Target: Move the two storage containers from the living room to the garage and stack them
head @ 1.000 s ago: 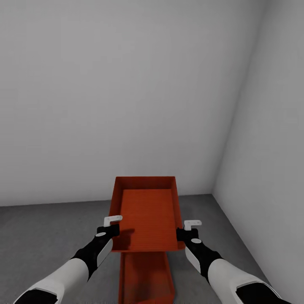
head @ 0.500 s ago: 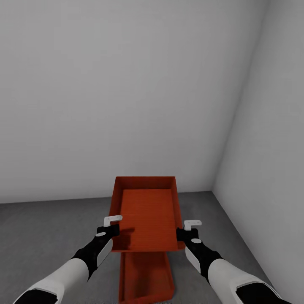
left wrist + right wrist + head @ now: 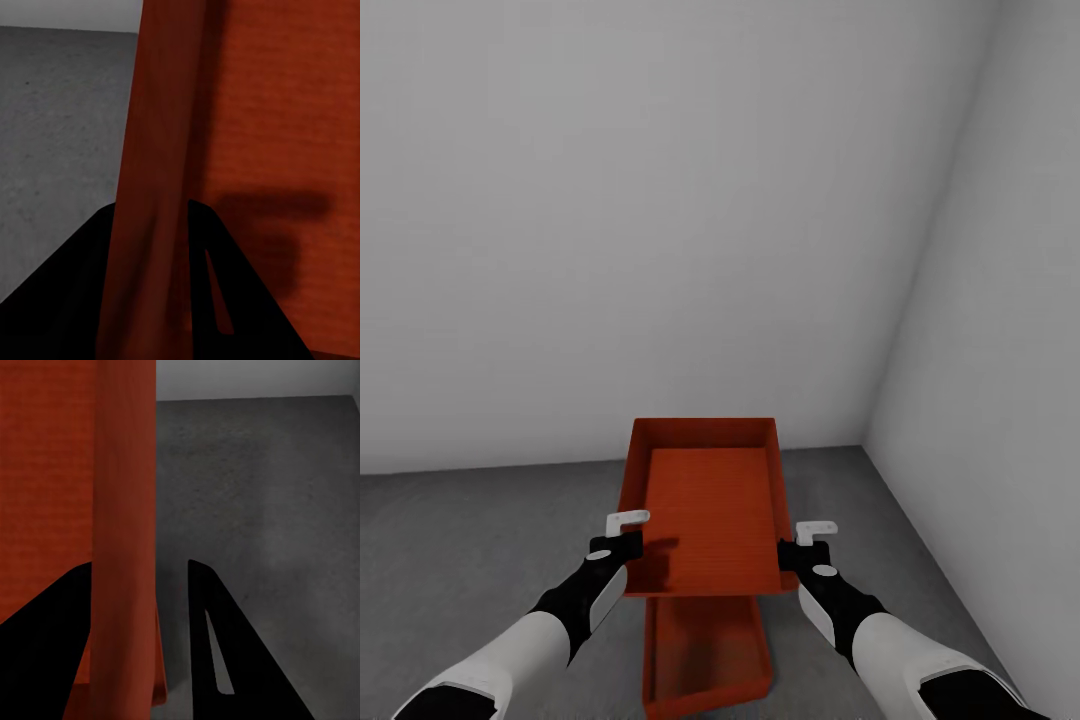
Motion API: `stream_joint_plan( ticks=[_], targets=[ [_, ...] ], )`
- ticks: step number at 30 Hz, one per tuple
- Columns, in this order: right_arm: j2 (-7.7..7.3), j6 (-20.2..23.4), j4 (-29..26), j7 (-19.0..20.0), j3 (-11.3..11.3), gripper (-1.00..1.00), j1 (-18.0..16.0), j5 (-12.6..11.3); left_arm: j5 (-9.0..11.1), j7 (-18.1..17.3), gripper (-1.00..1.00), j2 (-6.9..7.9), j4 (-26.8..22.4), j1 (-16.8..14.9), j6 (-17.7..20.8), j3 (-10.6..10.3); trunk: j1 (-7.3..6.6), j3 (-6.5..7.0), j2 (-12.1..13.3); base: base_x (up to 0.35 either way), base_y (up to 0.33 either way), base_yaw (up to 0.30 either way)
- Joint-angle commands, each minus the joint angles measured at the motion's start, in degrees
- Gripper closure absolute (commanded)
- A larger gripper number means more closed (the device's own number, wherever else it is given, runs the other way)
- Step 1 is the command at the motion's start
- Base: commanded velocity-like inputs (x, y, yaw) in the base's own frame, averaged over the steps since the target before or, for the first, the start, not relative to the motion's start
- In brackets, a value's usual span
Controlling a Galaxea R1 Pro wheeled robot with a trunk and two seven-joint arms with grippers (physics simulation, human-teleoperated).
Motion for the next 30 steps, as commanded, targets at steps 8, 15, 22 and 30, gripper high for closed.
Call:
stream_joint_plan(
  ticks=[8, 15, 22, 30],
  targets=[
    [-0.04, -0.22, 0.22, -0.3, 0.63, 1.0, -0.02, -1.06, -0.79, 0.71, 1.0, 0.48, -0.29, -0.09, -1.07, 0.49, 0.03, -0.85, -0.14, 0.0, 0.0, 0.0],
    [-0.04, -0.22, 0.22, -0.28, 0.63, 1.0, -0.02, -1.06, -0.78, 0.71, 1.0, 0.48, -0.31, -0.09, -1.07, 0.49, 0.03, -1.48, -0.14, 0.0, 0.0, 0.0],
    [-0.04, -0.22, 0.22, -0.28, 0.63, 1.0, -0.02, -1.06, -0.79, 0.71, 1.0, 0.48, -0.3, -0.09, -1.07, 0.49, 0.03, -2.12, -0.14, 0.0, 0.0, 0.0],
    [-0.09, -0.22, 0.22, -0.28, 0.63, 1.0, -0.02, -1.06, -0.77, 0.71, 1.0, 0.48, -0.31, -0.09, -1.07, 0.49, 0.03, -2.84, -0.14, 0.0, 0.0, 0.0]
  ],
)
